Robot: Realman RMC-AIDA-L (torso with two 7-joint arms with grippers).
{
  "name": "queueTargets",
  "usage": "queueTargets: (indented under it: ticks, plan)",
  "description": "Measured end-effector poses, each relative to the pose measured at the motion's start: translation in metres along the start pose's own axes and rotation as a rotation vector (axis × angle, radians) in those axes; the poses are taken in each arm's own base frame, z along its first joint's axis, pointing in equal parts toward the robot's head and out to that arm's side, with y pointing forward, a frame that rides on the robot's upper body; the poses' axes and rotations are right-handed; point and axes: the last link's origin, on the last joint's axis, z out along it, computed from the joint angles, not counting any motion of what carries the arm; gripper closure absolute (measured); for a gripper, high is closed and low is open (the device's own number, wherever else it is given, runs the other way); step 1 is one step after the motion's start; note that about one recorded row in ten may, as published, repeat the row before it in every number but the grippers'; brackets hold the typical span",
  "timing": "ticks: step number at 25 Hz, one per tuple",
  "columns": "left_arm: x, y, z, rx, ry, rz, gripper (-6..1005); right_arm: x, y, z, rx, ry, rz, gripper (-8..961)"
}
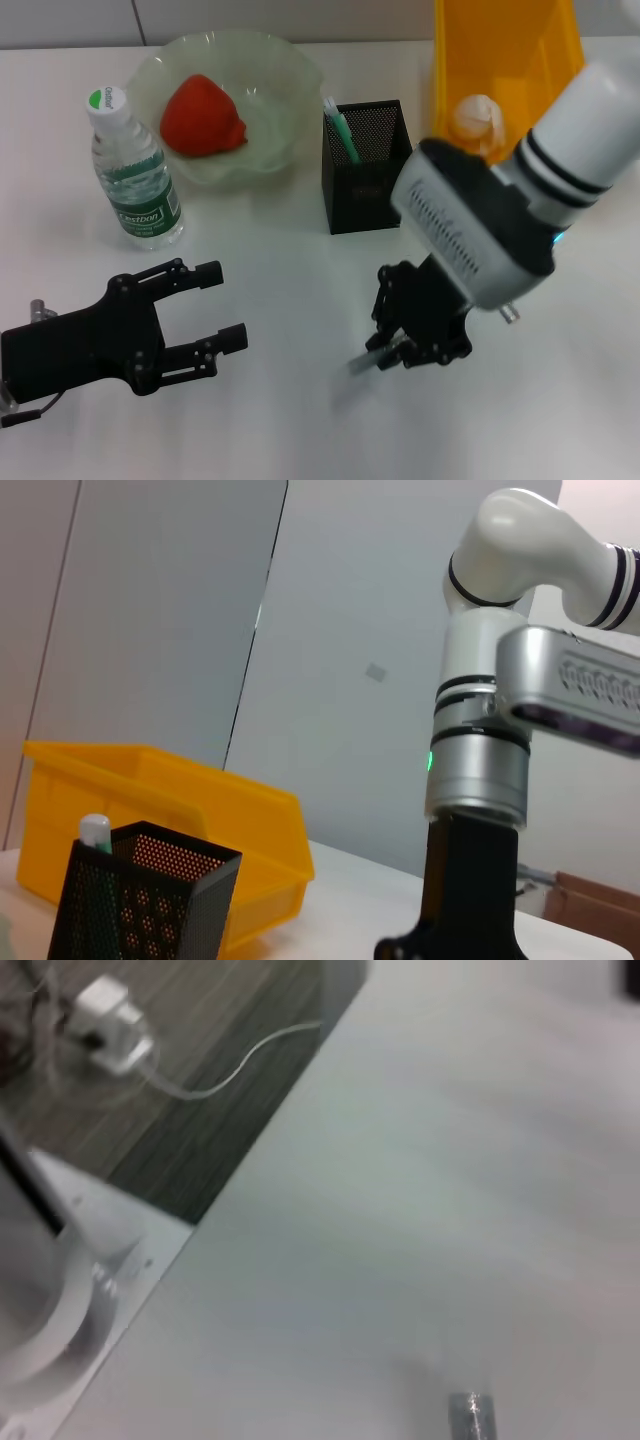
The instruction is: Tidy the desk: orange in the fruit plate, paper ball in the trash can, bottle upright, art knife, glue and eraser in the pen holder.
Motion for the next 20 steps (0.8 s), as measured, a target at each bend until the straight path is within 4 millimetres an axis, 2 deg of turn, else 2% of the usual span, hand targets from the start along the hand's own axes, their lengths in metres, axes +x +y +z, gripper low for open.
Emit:
queueTargets:
  ticks: [5,11,15,18,20]
  plan:
    - [0.002,-0.001,-0.002,0.018,0.021,0.008,199,0.016,-0.001,-0.022,0.12,-0.15,0.12,812]
    - [0.004,-0.002,-0.003,0.028,0.035,0.012,199,0.033,0.005,-0.036,0.25,-0.336,0.235,814]
    - [0.005,-0.002,0.0,0.022,0.041,0.016,199,0.046,0.018,-0.036,0.348,-0.53,0.327,814]
    - [0.005,-0.002,0.001,0.02,0.042,0.017,199,0.05,0.023,-0.034,0.387,-0.613,0.361,815]
    - [0.005,-0.001,0.003,0.016,0.046,0.022,199,0.054,0.027,-0.03,0.447,-0.738,0.41,815]
